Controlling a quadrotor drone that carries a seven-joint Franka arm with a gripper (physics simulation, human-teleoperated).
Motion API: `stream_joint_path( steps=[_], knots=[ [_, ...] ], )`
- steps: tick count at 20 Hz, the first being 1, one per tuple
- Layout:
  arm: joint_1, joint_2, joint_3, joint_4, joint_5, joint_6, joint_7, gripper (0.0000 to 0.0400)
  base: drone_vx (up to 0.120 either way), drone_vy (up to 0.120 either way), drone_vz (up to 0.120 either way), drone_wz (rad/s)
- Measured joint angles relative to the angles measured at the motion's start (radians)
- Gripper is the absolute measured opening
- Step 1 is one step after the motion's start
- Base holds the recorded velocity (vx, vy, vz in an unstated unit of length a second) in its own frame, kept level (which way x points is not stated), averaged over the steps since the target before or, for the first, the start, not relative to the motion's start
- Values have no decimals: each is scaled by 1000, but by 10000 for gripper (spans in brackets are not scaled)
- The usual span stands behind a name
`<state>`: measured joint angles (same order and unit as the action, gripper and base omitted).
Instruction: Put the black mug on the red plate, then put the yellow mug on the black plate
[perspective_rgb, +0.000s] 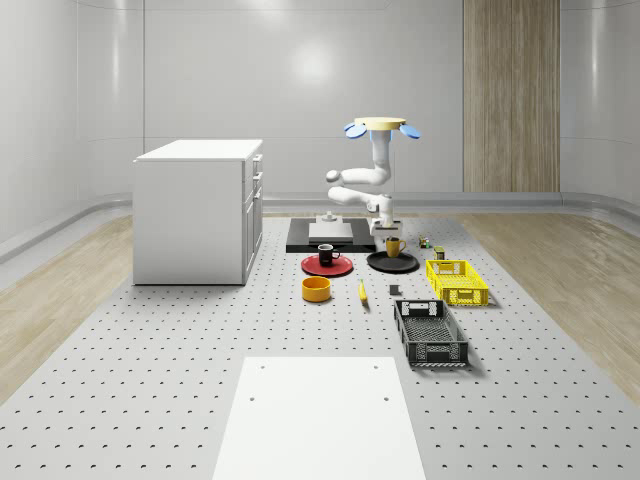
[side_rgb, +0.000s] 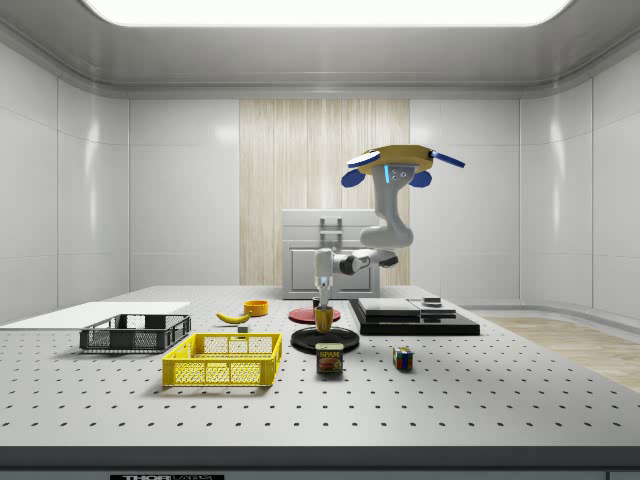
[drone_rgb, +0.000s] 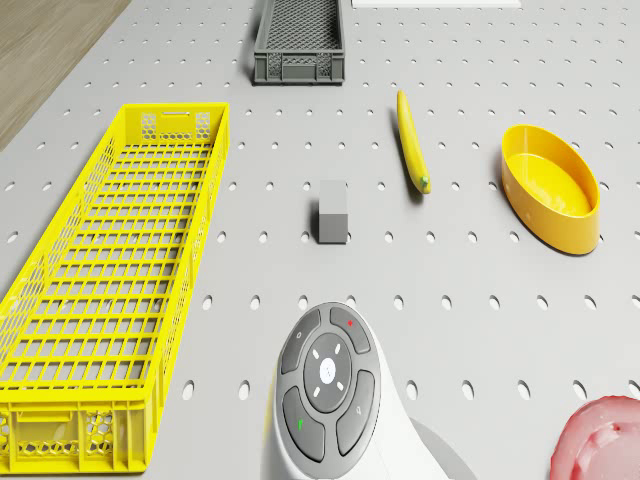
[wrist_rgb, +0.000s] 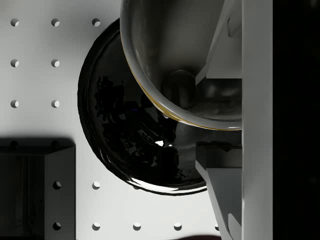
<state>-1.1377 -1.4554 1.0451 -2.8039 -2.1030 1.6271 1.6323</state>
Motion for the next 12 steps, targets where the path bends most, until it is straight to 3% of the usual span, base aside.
stream_joint_path(
  steps=[12],
  knots=[
    [14, -4, -113, 21, -106, 47, -10, 110, 0, 0, 0, 0]
  ],
)
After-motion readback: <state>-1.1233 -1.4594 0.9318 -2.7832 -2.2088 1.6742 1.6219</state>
